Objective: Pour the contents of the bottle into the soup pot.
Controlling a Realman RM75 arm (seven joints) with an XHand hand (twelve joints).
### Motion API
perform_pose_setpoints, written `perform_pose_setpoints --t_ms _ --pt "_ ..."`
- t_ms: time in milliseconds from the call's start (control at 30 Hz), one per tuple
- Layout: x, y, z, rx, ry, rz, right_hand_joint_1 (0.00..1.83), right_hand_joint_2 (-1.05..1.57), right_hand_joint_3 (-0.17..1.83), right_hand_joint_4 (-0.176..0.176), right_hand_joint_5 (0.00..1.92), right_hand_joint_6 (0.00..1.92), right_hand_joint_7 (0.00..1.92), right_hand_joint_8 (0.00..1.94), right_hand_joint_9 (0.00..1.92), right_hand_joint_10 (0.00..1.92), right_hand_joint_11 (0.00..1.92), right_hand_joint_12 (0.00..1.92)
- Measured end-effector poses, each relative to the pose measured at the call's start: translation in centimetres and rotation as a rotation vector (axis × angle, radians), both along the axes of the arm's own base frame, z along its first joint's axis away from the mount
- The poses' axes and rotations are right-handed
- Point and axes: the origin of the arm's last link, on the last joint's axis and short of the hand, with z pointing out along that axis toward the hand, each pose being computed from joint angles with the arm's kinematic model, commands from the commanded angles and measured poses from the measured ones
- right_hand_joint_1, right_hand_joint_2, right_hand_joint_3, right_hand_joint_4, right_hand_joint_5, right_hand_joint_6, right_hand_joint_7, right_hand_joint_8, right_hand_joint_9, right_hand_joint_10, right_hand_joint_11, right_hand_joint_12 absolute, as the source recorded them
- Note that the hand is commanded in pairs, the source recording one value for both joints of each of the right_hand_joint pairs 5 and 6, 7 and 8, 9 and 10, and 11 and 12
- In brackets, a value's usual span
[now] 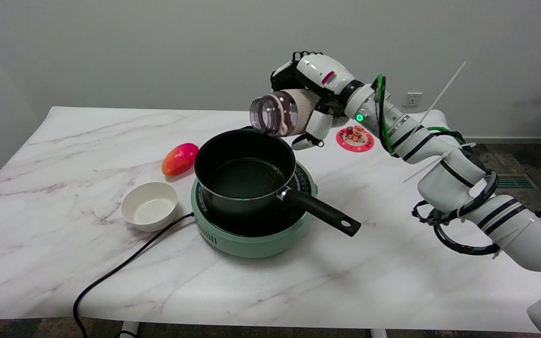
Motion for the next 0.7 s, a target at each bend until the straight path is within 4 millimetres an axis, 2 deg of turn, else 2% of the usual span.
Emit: perform_pose_setpoints --t_ms 333,700 --pt "0.6 0.4 -1.3 -0.02 0.21 0.068 1.57 1.25 0.84 0.0 1.92 1.92 1.92 1.92 1.5 1.5 1.27 1.27" --pt "2.7 0.3 -2.1 -0.024 0.389 0.169 1.57 1.24 0.87 0.0 1.92 1.92 1.92 1.92 1.49 1.49 1.27 1.27"
